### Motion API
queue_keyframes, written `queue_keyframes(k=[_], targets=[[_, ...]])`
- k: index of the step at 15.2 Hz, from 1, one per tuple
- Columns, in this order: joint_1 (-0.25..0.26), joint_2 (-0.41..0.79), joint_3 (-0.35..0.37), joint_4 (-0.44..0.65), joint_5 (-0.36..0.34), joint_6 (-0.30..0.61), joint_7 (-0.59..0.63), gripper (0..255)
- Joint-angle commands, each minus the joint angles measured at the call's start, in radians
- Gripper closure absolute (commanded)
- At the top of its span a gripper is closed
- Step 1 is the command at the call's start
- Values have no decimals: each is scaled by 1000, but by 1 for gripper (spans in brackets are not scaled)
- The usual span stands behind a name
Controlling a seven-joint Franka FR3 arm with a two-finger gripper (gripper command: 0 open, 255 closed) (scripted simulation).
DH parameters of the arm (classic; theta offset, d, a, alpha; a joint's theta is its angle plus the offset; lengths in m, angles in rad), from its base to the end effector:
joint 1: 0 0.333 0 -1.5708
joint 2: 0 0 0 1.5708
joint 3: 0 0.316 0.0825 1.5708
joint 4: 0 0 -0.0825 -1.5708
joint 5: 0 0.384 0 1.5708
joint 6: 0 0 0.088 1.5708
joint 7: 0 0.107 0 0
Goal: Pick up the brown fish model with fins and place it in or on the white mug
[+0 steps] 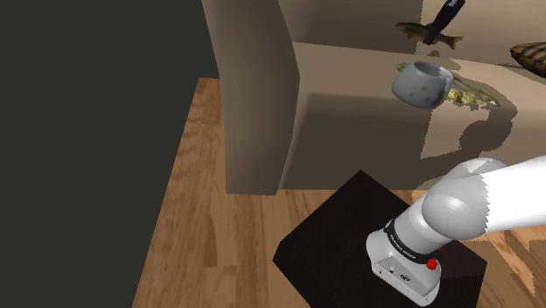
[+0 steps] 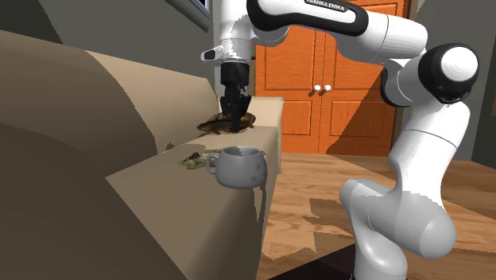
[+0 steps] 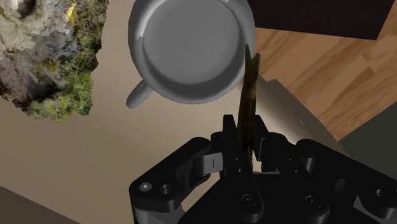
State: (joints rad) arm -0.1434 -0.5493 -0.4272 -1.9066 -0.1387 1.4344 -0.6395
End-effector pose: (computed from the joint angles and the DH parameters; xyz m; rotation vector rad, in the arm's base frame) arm 0.2796 -0.2656 0.6817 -3.0861 -0.1554 -0.1116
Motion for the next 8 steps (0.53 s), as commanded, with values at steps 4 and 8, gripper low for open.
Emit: queue_keyframes(k=[4,8], targets=[[-23,9,-104,31,-42,-8,-128,255],[-31,-4,-121,-17,-55,29,-142,255]])
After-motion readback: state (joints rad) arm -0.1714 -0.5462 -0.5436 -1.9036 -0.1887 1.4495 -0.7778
